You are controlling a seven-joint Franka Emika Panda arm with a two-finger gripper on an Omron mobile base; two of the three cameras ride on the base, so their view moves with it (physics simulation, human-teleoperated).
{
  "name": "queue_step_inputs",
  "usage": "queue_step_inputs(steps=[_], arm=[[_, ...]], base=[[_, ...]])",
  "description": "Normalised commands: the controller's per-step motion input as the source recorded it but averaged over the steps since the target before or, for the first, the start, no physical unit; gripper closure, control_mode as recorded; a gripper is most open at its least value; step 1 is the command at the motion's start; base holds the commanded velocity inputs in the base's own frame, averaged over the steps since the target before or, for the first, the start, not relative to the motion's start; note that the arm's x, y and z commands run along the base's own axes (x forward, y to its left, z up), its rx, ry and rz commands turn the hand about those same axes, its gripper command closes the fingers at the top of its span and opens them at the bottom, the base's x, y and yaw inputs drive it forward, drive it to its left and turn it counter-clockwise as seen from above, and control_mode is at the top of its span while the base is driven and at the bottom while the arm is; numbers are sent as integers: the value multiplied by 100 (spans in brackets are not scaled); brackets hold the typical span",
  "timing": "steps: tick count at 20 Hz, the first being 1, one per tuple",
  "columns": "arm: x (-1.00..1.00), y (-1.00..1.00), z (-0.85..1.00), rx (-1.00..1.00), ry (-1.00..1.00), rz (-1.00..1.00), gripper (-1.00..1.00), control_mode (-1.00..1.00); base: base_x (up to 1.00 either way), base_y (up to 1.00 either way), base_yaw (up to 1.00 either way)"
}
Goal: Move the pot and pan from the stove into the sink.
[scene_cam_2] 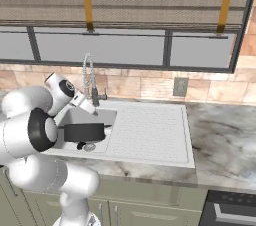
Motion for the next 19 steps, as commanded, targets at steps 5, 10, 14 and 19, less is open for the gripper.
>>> queue_step_inputs(steps=[5, 10, 14, 19], arm=[[-46, 0, 75, 3, 0, -1, -100, -100], [-72, 0, 54, 3, 1, 0, -100, -100], [-99, 0, 35, 4, 5, -2, -100, -100], [-100, 0, 34, 6, 6, -4, -100, -100]], base=[[0, 0, 0], [0, 0, 0], [0, 0, 0], [0, 0, 0]])
